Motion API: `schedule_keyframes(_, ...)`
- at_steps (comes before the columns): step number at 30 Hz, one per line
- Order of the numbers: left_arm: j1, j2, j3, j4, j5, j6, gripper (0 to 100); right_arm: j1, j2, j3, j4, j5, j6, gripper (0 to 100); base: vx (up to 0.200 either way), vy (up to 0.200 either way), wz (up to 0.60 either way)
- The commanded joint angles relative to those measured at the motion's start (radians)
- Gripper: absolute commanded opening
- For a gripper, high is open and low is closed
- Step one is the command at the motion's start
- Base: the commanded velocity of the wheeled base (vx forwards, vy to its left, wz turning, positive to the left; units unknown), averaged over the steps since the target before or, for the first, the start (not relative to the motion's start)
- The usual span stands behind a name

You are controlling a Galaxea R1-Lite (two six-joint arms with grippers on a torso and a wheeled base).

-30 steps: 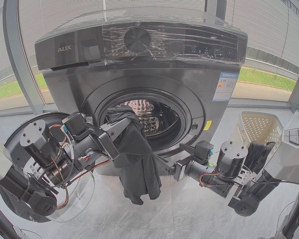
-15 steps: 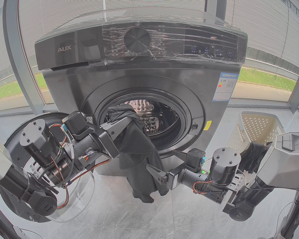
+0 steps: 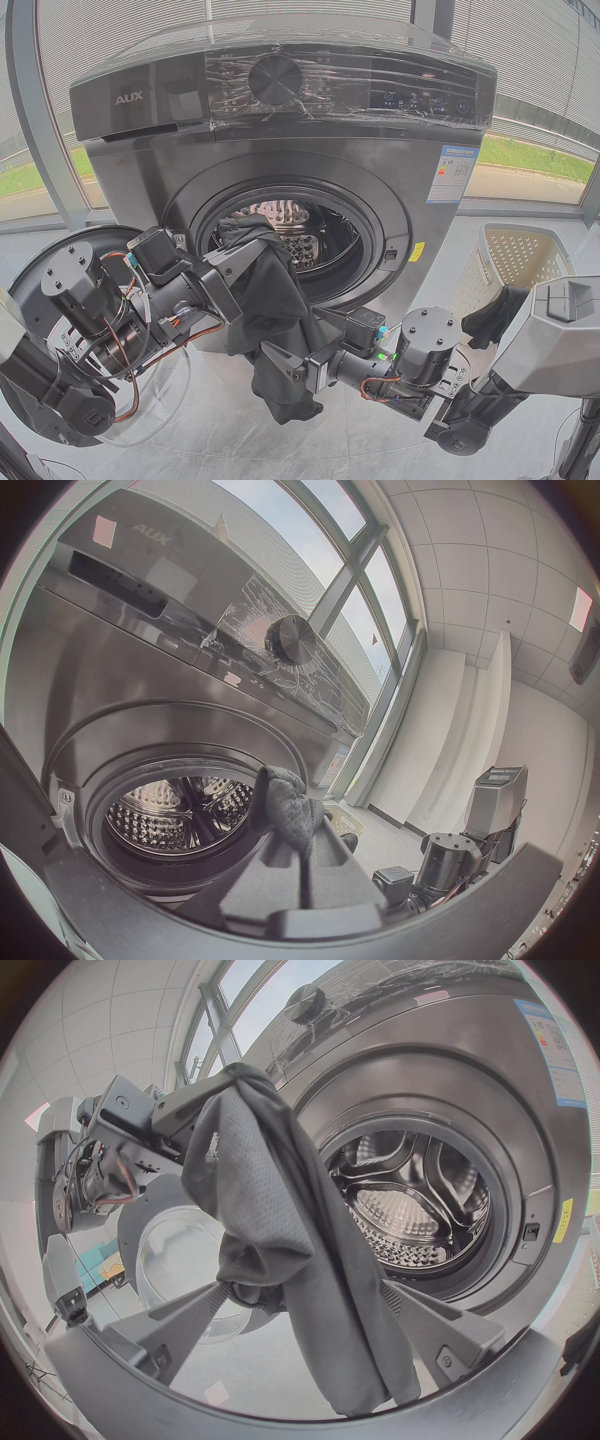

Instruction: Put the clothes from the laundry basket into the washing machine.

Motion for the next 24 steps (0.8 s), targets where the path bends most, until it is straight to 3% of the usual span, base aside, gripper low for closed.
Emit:
schedule_keyframes(1, 0.001, 0.003, -0.001, 0.000, 0.000, -0.001, 0, 0.020, 0.007, 0.010, -0.002, 0.000, 0.003, 100, 0.000, 0.000, 0.00)
schedule_keyframes(14, 0.001, 0.003, -0.001, 0.000, 0.001, -0.001, 0, 0.058, 0.073, -0.010, -0.045, 0.006, 0.013, 100, 0.000, 0.000, 0.00)
schedule_keyframes(24, -0.002, 0.004, 0.005, 0.000, 0.000, -0.001, 0, -0.006, 0.160, -0.199, -0.027, -0.034, 0.016, 100, 0.000, 0.000, 0.00)
